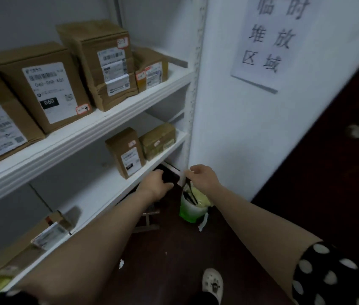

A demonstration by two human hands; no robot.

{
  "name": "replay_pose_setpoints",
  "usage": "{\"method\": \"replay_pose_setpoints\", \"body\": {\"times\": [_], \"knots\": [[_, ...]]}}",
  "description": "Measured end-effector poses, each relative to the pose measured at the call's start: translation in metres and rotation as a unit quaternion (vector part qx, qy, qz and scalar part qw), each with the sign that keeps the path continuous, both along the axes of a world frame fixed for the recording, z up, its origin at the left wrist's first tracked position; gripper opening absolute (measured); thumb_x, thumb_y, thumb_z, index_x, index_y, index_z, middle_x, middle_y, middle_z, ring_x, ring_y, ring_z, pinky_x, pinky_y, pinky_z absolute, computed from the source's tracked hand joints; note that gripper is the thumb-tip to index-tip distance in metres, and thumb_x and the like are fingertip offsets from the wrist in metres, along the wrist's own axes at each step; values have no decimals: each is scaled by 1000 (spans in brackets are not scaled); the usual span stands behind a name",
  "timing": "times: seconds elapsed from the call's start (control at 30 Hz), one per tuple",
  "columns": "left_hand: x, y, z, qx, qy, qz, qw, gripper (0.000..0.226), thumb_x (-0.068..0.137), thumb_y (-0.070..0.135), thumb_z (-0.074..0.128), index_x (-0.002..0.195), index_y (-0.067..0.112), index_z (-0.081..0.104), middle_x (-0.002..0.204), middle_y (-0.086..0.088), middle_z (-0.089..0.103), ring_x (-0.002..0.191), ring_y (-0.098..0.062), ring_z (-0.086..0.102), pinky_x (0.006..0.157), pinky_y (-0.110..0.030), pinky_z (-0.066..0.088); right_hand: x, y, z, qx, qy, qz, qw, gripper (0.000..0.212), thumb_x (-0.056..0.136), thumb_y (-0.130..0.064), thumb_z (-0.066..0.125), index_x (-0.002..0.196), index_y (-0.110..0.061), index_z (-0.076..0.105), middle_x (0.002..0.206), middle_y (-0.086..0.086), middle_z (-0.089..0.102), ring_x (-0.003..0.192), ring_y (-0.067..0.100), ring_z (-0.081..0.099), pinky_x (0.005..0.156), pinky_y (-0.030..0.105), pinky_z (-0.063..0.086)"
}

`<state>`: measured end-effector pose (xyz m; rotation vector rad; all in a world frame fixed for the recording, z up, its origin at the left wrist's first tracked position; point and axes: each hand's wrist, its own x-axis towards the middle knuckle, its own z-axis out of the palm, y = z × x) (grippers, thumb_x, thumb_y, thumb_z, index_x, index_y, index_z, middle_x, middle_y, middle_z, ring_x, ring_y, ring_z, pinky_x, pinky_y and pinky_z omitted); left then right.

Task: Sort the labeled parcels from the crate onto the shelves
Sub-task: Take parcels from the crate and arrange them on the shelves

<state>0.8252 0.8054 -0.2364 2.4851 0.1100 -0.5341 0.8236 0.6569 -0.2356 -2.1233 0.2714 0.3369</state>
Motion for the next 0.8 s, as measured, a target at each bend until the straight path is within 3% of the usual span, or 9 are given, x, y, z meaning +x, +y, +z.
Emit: {"method": "replay_pose_setpoints", "body": {"times": [0.2,0.37,0.47,0.57,0.63,0.73,0.8], "knots": [[-62,-78,18,52,-31,-191,980,46,92,30,59,132,9,49,134,-12,53,120,-27,52,95,-34,44,-118,-66,18,-8,0,-138,990,46,95,-24,56,113,19,56,117,34,58,108,41,57,96,50,42],[-130,-167,33,79,-70,-337,936,48,95,30,52,137,8,45,141,-11,46,129,-25,44,100,-29,36,-218,-145,22,-8,0,-242,970,36,98,-26,50,115,2,63,112,15,65,106,26,59,96,38,45],[-184,-229,42,75,-90,-405,907,42,95,30,52,132,10,51,136,-10,50,124,-24,48,101,-31,39,-295,-194,20,-8,10,-305,952,34,100,-27,44,116,-4,62,87,2,59,82,14,57,80,31,48],[-260,-298,47,66,-111,-473,871,35,94,30,55,124,13,58,123,-6,59,112,-22,56,94,-32,46,-390,-245,17,5,20,-378,926,28,100,-28,44,113,-12,62,85,-1,58,70,7,51,58,18,40],[-324,-343,50,54,-122,-520,844,34,93,30,55,124,16,58,120,-3,60,108,-19,58,92,-32,48,-462,-278,14,0,11,-431,902,21,99,-26,46,97,-16,64,80,0,58,60,6,48,51,17,34],[-430,-400,52,44,-134,-590,795,34,94,29,55,126,19,57,122,-1,59,109,-17,58,93,-32,49,-576,-322,9,-2,3,-515,857,24,98,-23,49,83,-9,63,68,2,57,55,8,46,49,18,34],[-494,-433,51,54,-147,-644,749,35,93,29,55,127,19,58,127,-3,58,116,-21,55,96,-34,46,-647,-345,6,6,1,-569,822,29,97,-21,50,89,1,68,76,11,65,68,16,54,61,24,42]]}}
